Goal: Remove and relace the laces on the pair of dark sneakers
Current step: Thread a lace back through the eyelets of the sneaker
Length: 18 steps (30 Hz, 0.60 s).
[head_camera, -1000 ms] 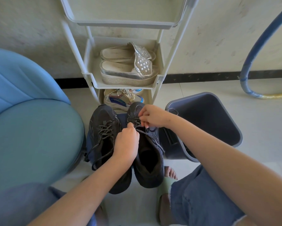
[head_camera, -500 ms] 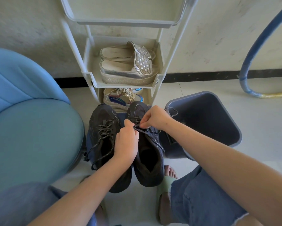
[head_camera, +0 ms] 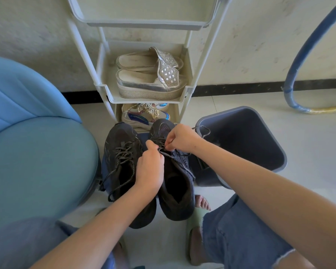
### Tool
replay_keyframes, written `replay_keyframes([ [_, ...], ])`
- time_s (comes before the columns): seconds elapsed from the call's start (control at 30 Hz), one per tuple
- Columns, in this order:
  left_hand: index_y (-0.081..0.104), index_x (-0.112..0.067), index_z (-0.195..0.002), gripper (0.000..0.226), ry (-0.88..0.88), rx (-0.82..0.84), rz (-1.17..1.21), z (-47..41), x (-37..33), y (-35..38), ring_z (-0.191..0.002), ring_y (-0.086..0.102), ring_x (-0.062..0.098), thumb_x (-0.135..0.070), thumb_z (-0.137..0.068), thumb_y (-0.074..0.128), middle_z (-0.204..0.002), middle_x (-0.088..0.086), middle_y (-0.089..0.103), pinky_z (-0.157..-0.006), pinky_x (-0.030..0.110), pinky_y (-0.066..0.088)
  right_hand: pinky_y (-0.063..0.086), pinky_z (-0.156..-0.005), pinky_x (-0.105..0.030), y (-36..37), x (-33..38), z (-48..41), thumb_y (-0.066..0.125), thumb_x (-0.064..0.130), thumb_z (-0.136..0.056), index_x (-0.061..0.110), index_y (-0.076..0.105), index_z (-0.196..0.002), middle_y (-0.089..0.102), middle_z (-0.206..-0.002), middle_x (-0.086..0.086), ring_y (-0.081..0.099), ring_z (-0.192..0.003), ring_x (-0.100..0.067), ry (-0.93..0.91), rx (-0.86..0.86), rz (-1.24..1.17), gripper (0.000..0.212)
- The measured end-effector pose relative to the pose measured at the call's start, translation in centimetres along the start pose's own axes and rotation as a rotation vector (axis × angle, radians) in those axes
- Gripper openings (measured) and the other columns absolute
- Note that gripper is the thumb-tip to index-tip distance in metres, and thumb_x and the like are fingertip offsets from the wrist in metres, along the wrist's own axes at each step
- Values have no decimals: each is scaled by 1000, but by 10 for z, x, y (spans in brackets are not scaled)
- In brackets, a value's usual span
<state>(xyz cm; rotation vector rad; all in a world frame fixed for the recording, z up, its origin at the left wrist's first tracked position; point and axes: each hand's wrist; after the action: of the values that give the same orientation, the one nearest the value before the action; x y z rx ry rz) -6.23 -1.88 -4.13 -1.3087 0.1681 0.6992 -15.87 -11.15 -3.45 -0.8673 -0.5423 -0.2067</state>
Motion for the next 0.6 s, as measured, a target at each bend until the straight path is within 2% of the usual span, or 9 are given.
replay_keyframes([
  [0.17,40,-8,-121,22,16,-17,5,1,1,1,-95,63,29,-17,-100,41,-106,12,65,-71,28,42,49,-88,-29,1,-2,-2,66,8,-86,9,76,-98,72,-101,-5,63,-95,-18,-17,23,77,16],
  [0.37,40,-9,-120,23,-47,13,90,-2,2,1,-95,62,30,-18,-99,43,-104,13,64,-74,34,46,51,-71,-29,10,-7,-4,73,11,-82,17,75,-88,67,-82,2,57,-68,-10,65,-18,-108,8],
  [0.5,41,-6,-128,32,-69,42,94,-5,4,2,-100,62,28,-19,-99,43,-110,12,63,-77,33,45,54,-86,-35,13,-6,-6,74,13,-82,16,75,-91,69,-88,2,64,-87,-16,26,-15,-38,10],
  [0.6,44,-5,-128,32,-45,47,51,-6,5,3,-98,62,26,-20,-100,40,-108,12,64,-78,32,47,53,-89,-36,14,-6,-6,74,12,-82,15,76,-94,70,-92,1,65,-90,-17,15,-18,-14,12],
])
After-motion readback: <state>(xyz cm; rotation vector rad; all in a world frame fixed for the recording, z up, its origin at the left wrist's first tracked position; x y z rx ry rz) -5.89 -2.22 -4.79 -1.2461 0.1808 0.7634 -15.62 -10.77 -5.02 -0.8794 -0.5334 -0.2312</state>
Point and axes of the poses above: each hand's wrist, its own z-axis away from the middle knuckle, its own y-axis out of the palm, x = y × z
